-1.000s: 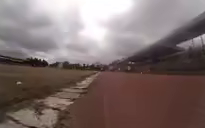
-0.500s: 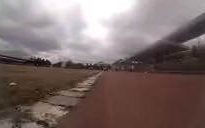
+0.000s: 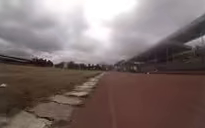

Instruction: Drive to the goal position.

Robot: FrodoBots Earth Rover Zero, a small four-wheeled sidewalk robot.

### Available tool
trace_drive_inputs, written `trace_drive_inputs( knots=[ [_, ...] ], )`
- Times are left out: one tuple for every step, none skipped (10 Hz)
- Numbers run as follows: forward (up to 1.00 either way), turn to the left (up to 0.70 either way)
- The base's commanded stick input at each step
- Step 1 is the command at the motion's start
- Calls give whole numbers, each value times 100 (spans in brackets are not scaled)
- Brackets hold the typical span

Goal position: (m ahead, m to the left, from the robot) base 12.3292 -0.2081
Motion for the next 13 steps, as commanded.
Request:
trace_drive_inputs(
  knots=[
    [100, 0],
    [100, 0],
    [100, -27],
    [100, -27],
    [100, -27],
    [100, -27],
    [100, -27],
    [100, -27],
    [100, -27],
    [100, -26],
    [100, -12],
    [100, 0],
    [100, 0]
  ],
)
